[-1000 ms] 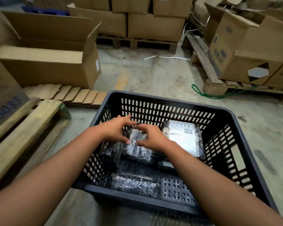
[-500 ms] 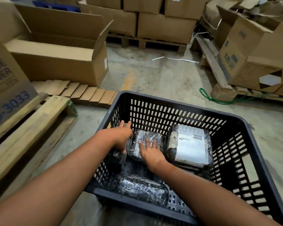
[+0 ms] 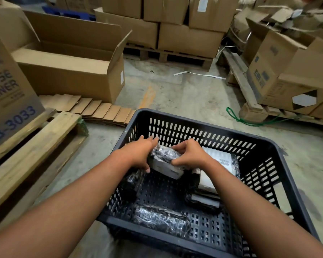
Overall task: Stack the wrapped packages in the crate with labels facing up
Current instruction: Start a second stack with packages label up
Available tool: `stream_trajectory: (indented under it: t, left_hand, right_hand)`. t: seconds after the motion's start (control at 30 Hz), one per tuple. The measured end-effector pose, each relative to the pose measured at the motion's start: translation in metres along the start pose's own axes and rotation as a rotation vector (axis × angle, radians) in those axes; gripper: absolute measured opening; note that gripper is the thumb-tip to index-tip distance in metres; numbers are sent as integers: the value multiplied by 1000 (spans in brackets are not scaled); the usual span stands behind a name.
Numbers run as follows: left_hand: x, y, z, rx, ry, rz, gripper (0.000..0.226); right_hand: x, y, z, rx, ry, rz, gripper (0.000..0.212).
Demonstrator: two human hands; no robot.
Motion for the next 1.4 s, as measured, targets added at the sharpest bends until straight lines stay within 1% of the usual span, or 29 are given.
stream_trajectory:
  t: [0.03, 0.1, 0.17, 0.23, 0.3, 0.37, 0.43, 0.53, 0.6, 0.7, 0.8, 0.87, 0.93, 1.0, 1.07, 1.13, 1.23, 1.27, 1.33, 1.37, 1.4]
  left_hand:
    - [0, -2, -2, 26, 21, 28, 125]
    - [3, -6, -4, 99, 60, 96, 114]
    - [8, -9, -5, 221, 121, 146, 94]
    - [11, -11, -8, 332, 190, 180, 70]
    - [12, -10, -9, 357, 253, 212, 53]
    - [11, -7, -9, 351, 330, 201, 49]
    - [9, -7, -11, 376, 393, 163, 48]
    - [6, -10, -14, 414, 496, 91, 41]
    - [3, -13, -16, 409, 533, 52, 38]
    - [3, -17, -13, 382, 486, 9, 37]
    - [10, -22, -2, 393, 385, -70, 37]
    - [16, -26, 6, 344, 311, -118, 32]
    - [20, -30, 12, 228, 212, -121, 30]
    - [21, -32, 19, 158, 173, -112, 30]
    - [20, -35, 27, 168, 183, -106, 28]
    - [20, -36, 30, 200, 198, -122, 25]
    - [21, -41, 33, 185, 185, -154, 27]
    - [23, -43, 34, 152, 185, -157, 31]
    - [27, -47, 45, -13, 102, -160, 50]
    - [30, -46, 51, -100, 33, -163, 61]
    - [34, -46, 57, -155, -32, -159, 73]
  right_hand:
    - [3, 0, -7, -26, -99, 26, 61]
    - [10, 1, -17, -83, -257, 47, 74]
    - [14, 4, -25, -149, -342, 48, 78]
    - [18, 7, -32, -171, -382, 46, 81]
    - [20, 10, -36, -190, -411, 34, 80]
    - [17, 14, -38, -194, -402, -2, 75]
    - [11, 16, -43, -157, -377, -68, 70]
    - [6, 23, -50, -91, -230, -163, 69]
    - [9, 24, -49, -85, -185, -169, 65]
    - [15, 23, -41, -75, -158, -152, 53]
    - [13, 17, -30, -62, -28, -135, 50]
    - [7, 12, -20, -49, 82, -137, 49]
    - [2, 7, -7, -74, 173, -127, 49]
    - [3, 2, 5, -113, 187, -90, 52]
    - [6, -4, 6, -131, 166, -51, 53]
    - [5, -9, 6, -119, 216, -36, 56]
    - [2, -15, 14, -38, 458, -39, 55]
    - [2, -18, 17, -18, 532, -28, 49]
    - [3, -21, 22, 2, 641, -9, 38]
    - [2, -18, 23, 11, 702, -18, 40]
    - [2, -16, 26, 23, 779, -27, 49]
Point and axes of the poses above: each hand's wrist, its own y-axis away from the middle knuckle, its own z-axis out of the palm, x = y × z, the point moved 2 cm from there along -y, towards the middle knuckle, and after that the axes turned 14 degrees about z, right-handed, at the moved point
